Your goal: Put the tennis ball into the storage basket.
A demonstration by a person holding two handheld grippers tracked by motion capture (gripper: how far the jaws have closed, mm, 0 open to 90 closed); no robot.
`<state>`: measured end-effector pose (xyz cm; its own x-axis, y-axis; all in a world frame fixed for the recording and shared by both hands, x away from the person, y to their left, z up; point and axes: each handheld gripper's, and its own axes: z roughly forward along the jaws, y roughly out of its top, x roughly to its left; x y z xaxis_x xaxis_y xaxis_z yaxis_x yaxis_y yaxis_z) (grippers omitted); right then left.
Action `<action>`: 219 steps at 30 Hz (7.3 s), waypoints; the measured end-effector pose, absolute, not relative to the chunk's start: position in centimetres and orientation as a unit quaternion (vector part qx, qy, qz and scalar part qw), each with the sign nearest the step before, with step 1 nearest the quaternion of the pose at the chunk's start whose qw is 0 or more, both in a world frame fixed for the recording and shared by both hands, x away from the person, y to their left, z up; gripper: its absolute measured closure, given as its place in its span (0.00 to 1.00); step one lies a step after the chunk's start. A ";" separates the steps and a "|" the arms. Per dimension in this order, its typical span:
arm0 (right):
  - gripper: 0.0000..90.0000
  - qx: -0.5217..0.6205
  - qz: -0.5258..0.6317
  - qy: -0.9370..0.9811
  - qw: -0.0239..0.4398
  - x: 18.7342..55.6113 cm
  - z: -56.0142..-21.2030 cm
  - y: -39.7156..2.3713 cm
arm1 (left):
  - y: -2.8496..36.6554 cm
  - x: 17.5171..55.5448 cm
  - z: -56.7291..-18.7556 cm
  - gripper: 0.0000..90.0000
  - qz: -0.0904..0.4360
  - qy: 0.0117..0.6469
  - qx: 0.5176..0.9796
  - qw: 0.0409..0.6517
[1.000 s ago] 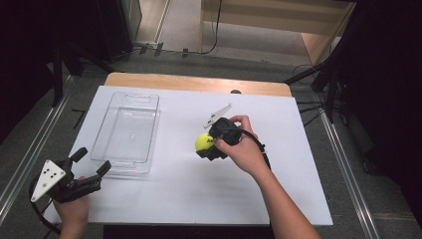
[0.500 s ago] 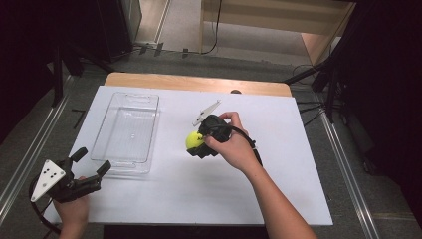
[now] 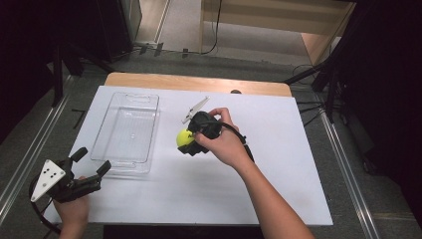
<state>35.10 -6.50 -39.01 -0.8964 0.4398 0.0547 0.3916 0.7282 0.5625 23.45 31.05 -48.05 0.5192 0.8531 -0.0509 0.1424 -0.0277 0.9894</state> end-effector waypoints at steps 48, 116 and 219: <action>0.26 0.177 0.303 0.936 0.018 36.2 -37.8 2.3 | 31.0 23.5 -48.0 0.12 0.304 0.382 0.649 0.583; 0.10 0.157 0.282 0.947 0.010 36.7 -40.3 6.8 | 31.1 23.6 -48.0 0.12 0.303 0.380 0.650 0.585; 0.00 0.397 0.378 0.825 0.138 28.1 -46.6 -23.2 | 30.7 23.5 -48.1 0.12 0.308 0.378 0.658 0.574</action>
<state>28.11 -23.25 -46.58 -0.6466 0.7594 0.0729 0.5512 0.3990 0.7328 23.52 30.71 -48.09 0.5248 0.8507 -0.0287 0.1435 -0.0552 0.9881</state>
